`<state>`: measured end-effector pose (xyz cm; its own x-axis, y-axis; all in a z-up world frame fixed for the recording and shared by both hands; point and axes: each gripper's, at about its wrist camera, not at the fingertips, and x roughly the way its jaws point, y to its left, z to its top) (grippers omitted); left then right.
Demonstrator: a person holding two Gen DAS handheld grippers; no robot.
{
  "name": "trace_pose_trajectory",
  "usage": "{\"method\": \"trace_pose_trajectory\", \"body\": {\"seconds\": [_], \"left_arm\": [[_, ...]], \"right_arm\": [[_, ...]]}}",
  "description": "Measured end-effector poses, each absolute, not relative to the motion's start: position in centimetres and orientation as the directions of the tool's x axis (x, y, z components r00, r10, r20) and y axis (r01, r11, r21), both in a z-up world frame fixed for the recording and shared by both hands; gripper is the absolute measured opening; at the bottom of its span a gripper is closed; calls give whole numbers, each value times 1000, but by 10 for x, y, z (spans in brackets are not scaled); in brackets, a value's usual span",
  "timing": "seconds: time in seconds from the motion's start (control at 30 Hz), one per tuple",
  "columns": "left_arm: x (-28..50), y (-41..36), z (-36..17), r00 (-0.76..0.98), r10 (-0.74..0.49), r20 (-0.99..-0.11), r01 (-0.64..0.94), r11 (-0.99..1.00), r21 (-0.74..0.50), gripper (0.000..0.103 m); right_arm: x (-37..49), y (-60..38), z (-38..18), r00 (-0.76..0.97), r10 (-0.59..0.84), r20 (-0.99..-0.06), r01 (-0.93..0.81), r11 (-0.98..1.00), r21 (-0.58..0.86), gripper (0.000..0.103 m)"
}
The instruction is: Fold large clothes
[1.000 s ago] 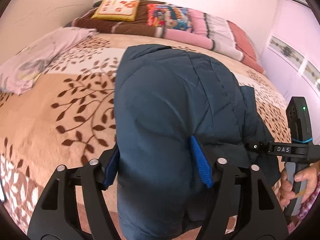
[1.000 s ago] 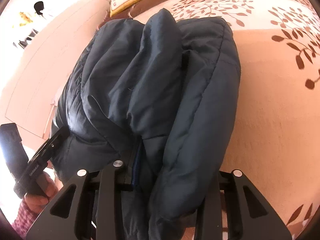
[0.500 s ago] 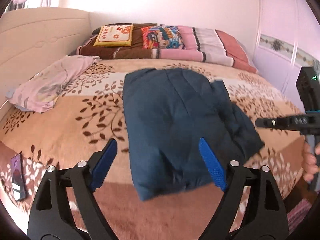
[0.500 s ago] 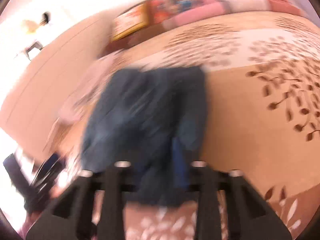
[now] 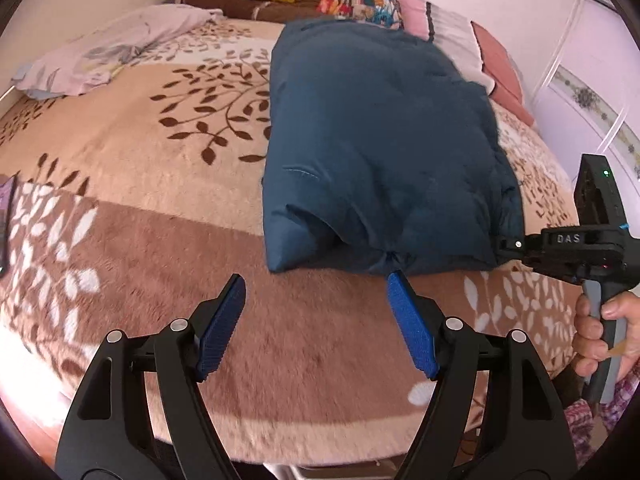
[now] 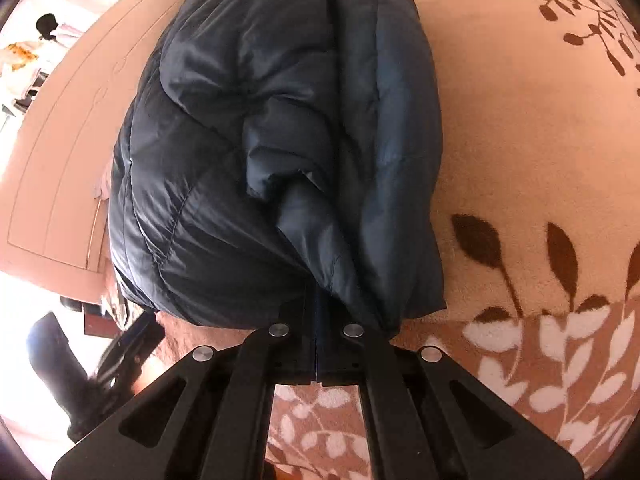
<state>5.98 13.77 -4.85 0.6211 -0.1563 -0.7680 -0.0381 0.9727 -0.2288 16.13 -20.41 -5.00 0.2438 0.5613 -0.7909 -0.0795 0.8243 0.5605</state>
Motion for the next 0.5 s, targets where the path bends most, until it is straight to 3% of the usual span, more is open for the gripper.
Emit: {"method": "trace_pose_trajectory", "body": {"seconds": [0.07, 0.23, 0.5], "left_arm": [[45, 132, -41, 626, -151, -765, -42, 973, -226, 81], [23, 120, -35, 620, -134, -773, -44, 978, -205, 88], [6, 97, -41, 563, -44, -825, -66, 993, -98, 89]], "right_arm": [[152, -200, -36, 273, 527, -805, -99, 848, 522, 0], [107, -180, -8, 350, 447, -823, -251, 891, 377, 1], [32, -165, -25, 344, 391, -854, -288, 909, 300, 1]]}}
